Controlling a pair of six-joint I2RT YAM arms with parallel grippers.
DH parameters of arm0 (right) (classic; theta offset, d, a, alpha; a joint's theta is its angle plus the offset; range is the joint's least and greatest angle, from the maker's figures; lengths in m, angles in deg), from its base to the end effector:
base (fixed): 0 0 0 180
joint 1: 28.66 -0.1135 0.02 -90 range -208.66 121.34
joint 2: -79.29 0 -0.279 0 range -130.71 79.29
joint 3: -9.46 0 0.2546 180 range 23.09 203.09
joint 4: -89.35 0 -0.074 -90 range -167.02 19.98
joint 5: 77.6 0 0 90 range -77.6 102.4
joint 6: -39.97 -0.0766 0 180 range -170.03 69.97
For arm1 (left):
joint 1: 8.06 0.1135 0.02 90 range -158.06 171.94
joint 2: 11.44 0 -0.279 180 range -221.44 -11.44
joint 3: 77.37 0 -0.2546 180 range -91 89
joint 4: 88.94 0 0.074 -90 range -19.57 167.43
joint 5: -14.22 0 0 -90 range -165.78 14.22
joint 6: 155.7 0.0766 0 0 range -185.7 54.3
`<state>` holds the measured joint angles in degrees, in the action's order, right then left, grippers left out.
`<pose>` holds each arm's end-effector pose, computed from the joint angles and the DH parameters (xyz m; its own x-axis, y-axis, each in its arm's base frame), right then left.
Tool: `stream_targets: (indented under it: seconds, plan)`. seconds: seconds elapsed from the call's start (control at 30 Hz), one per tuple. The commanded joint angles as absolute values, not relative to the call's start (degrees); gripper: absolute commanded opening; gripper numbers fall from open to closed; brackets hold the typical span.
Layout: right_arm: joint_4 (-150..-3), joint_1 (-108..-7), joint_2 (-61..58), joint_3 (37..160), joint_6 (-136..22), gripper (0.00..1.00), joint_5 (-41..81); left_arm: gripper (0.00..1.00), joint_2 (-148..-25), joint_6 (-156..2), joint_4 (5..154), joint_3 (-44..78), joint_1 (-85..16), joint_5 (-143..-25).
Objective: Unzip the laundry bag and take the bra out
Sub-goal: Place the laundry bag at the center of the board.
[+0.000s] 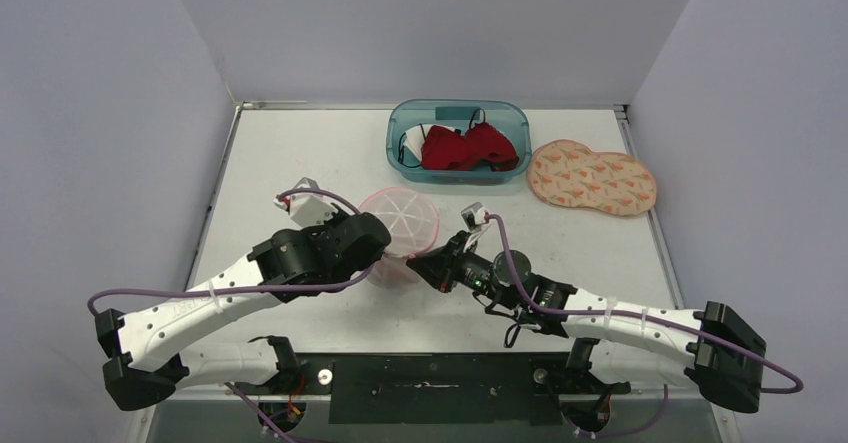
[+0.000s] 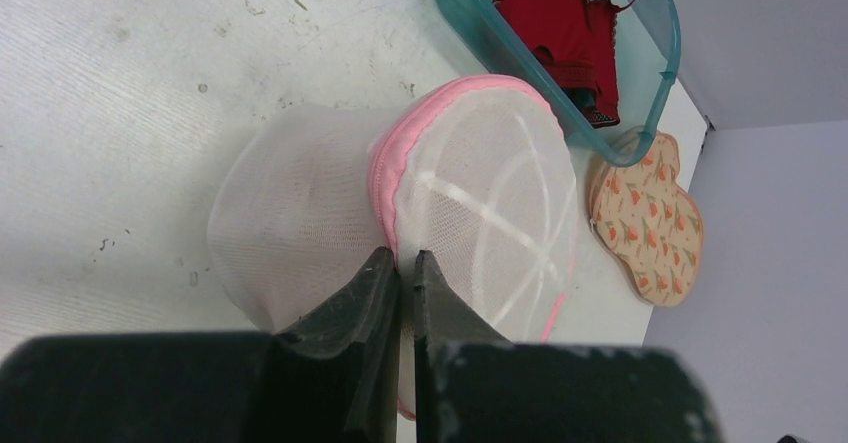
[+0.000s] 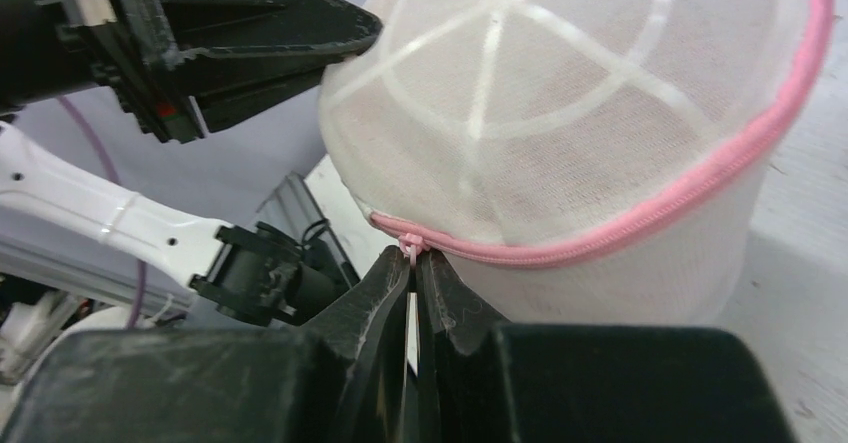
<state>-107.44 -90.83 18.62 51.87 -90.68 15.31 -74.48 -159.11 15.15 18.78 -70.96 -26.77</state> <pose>0.1252 0.2455 0.2731 -0.5999 0.2573 -0.7576 -0.6803 0.3345 0.6522 0.1438 -0.1540 0.3507 -0.3643 -0.7255 -0.5839 -0.3960 0.6882 -0.6080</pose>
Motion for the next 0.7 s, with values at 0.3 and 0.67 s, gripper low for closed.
stream_targets:
  seconds: [0.3, 0.67]
  plan:
    - [-94.9, -90.5, 23.7, 49.3, -85.3, 0.05, 4.0, 0.00, -70.2, -146.9, 35.7, 28.6, -70.9, -30.7]
    - [-87.1, -95.8, 31.3, 42.0, -82.8, 0.05, -2.4, 0.00, -67.5, -120.4, 90.4, 57.6, -57.7, -67.5]
